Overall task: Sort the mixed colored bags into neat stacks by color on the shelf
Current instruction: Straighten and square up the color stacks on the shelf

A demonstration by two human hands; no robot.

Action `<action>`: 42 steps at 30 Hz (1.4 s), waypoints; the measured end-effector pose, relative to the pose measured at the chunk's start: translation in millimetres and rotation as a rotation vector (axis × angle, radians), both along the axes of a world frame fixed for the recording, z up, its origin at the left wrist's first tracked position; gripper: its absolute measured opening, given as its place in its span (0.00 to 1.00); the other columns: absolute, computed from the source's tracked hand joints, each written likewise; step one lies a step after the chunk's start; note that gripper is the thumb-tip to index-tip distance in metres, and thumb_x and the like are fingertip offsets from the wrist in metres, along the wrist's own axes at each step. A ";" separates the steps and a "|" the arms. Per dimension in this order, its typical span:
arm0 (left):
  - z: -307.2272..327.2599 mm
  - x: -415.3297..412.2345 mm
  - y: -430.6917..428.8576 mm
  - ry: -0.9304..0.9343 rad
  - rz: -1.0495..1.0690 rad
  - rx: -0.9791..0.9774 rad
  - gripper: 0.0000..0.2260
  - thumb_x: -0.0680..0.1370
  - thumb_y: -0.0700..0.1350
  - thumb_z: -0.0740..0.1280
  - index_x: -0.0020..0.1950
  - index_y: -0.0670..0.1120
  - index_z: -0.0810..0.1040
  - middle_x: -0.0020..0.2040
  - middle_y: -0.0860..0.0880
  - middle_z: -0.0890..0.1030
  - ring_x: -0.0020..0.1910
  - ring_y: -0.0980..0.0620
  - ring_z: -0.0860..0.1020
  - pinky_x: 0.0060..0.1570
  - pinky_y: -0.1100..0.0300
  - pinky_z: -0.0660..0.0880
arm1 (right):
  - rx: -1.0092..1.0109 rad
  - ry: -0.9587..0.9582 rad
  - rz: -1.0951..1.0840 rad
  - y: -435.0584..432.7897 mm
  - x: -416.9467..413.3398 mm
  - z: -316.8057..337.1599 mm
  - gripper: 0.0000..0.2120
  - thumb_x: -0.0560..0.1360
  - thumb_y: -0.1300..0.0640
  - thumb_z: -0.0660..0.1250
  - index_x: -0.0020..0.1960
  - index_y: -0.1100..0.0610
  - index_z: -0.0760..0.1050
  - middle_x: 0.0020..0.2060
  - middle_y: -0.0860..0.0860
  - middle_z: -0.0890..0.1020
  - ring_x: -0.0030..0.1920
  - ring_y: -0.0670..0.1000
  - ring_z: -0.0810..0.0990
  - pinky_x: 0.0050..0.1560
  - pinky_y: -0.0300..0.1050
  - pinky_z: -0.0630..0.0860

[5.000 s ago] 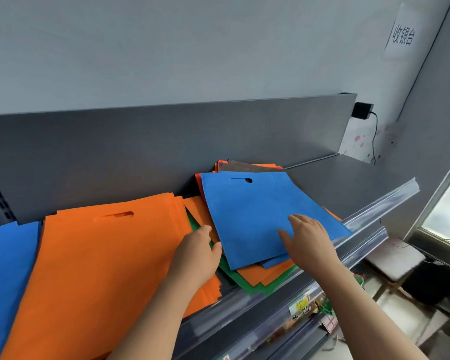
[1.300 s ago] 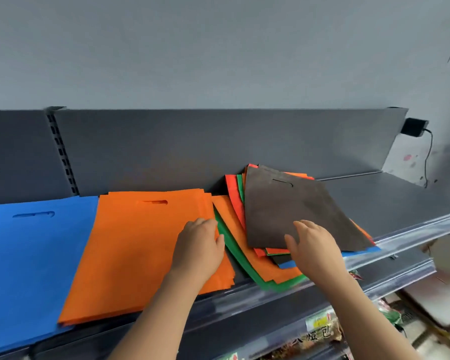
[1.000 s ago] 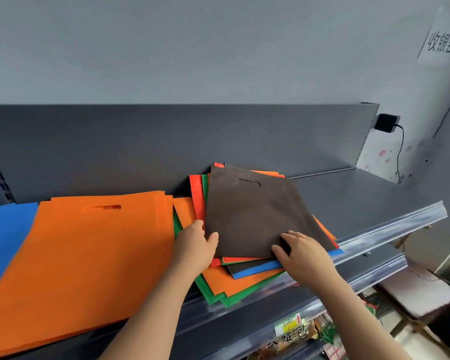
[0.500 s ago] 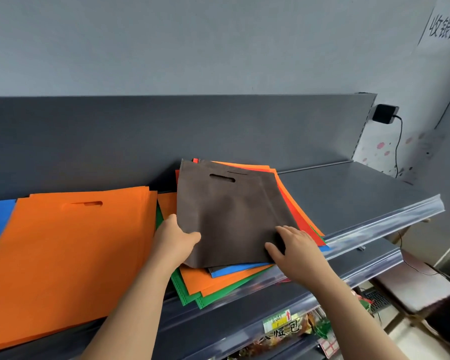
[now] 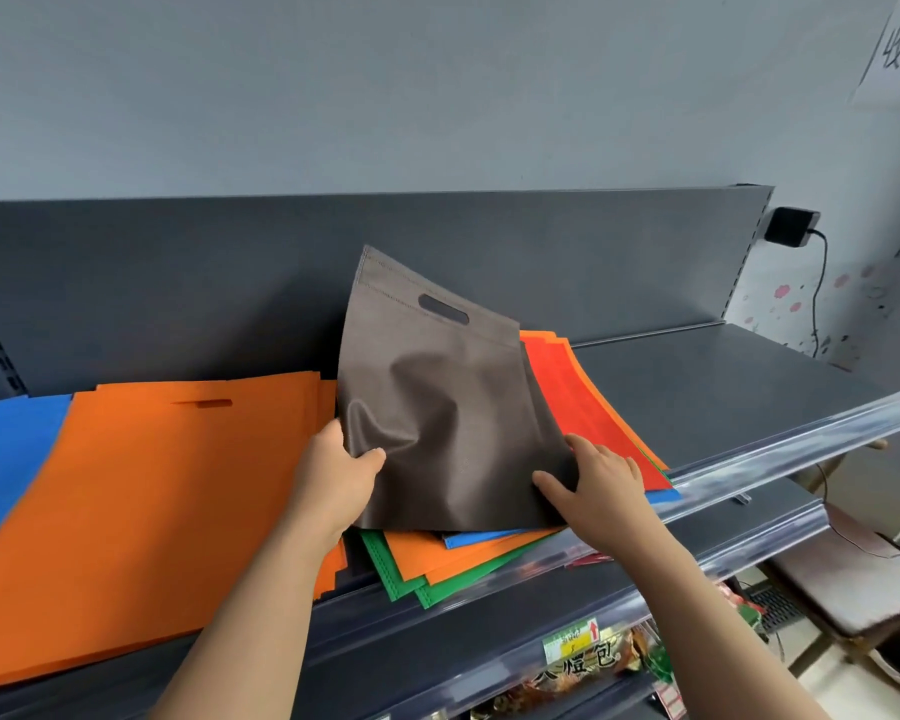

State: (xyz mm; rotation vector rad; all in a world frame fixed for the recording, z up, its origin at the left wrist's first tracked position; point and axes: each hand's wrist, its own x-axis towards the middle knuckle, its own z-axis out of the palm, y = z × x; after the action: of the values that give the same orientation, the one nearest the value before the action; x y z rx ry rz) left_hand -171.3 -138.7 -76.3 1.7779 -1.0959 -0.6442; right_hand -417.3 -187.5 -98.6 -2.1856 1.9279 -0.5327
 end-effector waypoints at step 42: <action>18.6 278.7 224.0 0.378 0.223 -0.117 0.13 0.75 0.42 0.71 0.56 0.49 0.70 0.45 0.58 0.75 0.49 0.52 0.74 0.51 0.55 0.70 | 0.138 -0.084 0.205 179.5 306.2 21.8 0.29 0.78 0.41 0.55 0.71 0.60 0.61 0.55 0.52 0.78 0.61 0.56 0.73 0.71 0.56 0.56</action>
State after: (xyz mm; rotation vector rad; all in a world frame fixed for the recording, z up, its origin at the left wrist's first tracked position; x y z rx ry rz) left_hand 107.4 85.4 -57.7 1.5684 -0.6557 -0.7265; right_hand -111.1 -8.0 -76.8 -2.2022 1.6233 -0.4359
